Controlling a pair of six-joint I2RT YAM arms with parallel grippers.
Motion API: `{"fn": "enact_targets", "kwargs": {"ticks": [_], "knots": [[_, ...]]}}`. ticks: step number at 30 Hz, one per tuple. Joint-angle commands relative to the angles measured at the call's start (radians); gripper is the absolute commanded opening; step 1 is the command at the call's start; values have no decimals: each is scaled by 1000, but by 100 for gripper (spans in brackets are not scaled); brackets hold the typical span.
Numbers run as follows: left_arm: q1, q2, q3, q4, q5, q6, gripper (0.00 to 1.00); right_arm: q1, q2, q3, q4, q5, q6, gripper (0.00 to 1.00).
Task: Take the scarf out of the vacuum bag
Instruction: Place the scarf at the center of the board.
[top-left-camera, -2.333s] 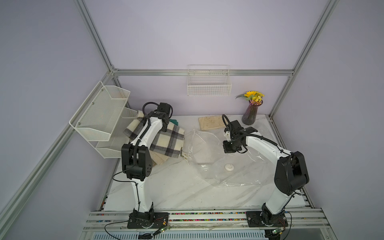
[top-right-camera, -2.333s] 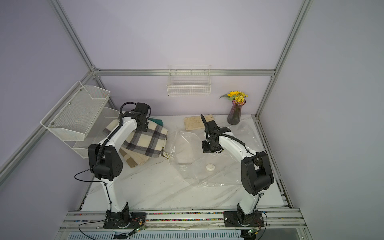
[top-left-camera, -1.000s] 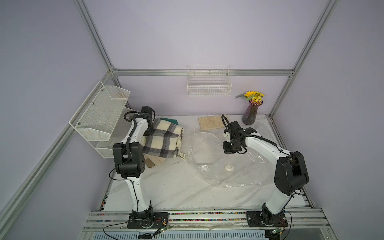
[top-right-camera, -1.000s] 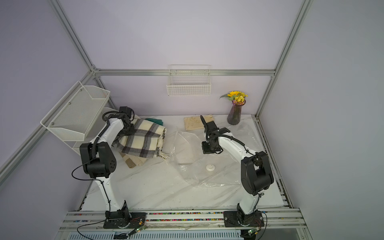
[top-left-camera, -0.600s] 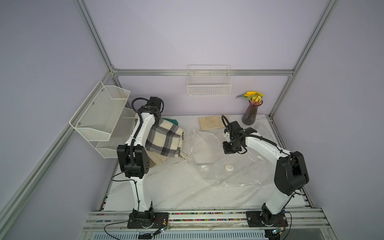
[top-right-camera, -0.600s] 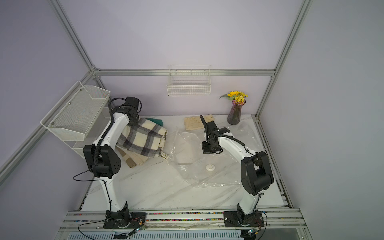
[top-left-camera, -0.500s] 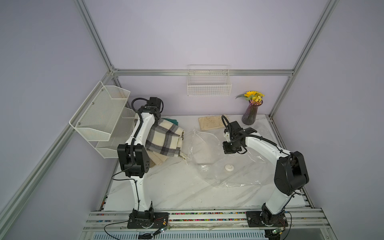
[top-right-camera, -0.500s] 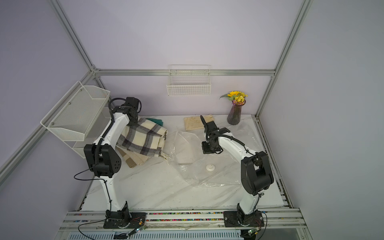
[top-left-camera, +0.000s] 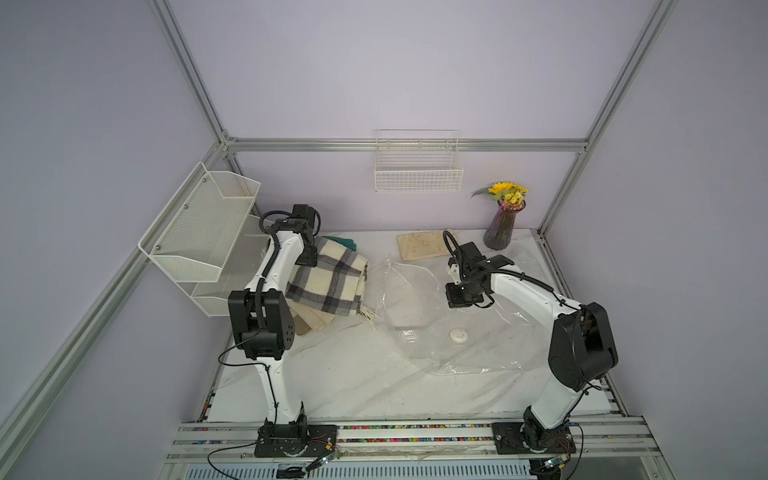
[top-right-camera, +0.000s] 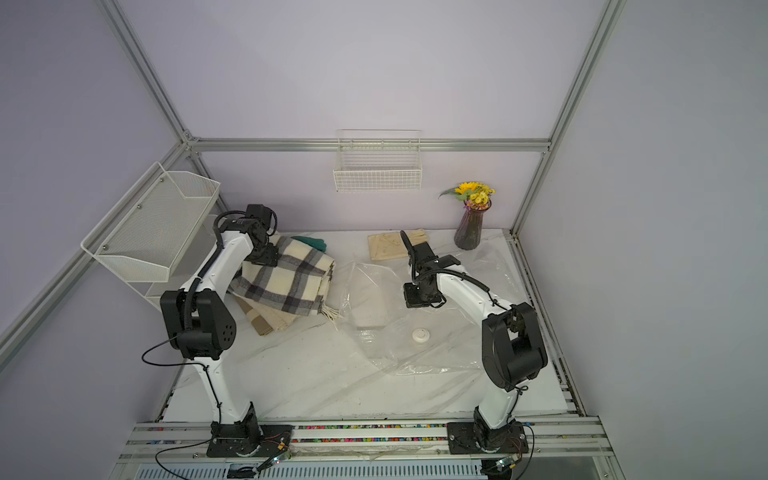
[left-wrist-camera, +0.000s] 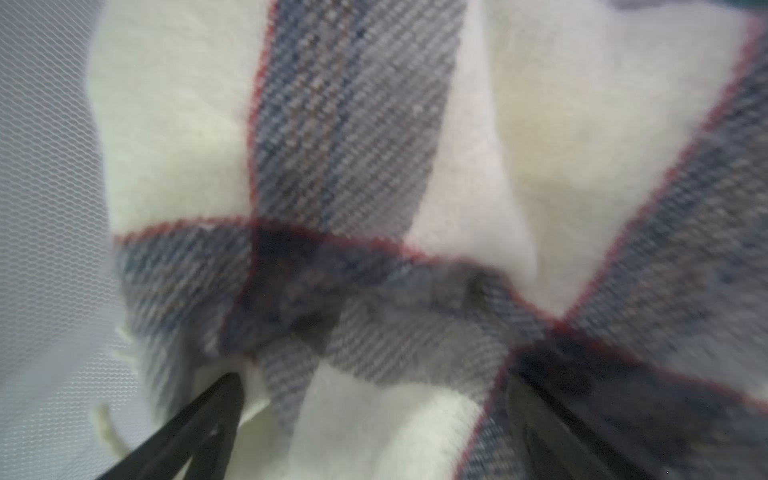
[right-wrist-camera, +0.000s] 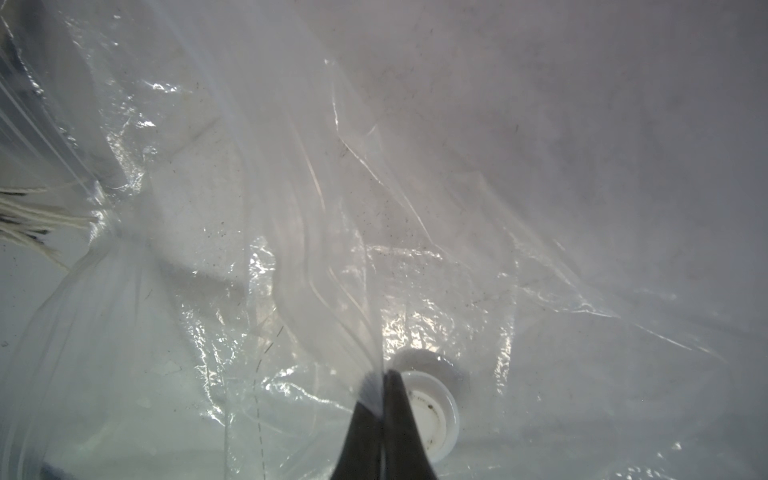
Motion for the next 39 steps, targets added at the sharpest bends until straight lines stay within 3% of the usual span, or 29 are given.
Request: {"fn": "enact_targets", "kwargs": {"ticks": [1,11,16,18,21,22,26,30,34,39], "knots": [[1,-46,-28,-54,103,-28,100,8,-26,-9,6,-2,-13,0],[-43,-111,-157,-78,215,2,100,11,-58,-14,9,10,-12,0],[-52,-164,-161,-63,120,-33,100,13,-74,-13,17,-11,-25,5],[-52,-200,-145,-46,103,-42,100,20,-87,-14,21,-24,-33,17],[-51,-253,-112,-18,110,-51,100,38,-119,-23,37,-42,-46,51],[-52,-274,-106,-3,134,-51,100,48,-136,-30,47,-54,-52,65],[-53,-367,-137,73,248,-63,100,98,-217,-63,101,-158,-83,97],[-53,-458,-232,170,447,-78,100,120,-291,-116,186,-236,-30,96],[-57,-519,-334,258,627,-169,100,146,-269,-116,239,-279,15,94],[-58,-593,-420,335,711,-226,100,281,-143,-35,309,-327,67,95]]}}
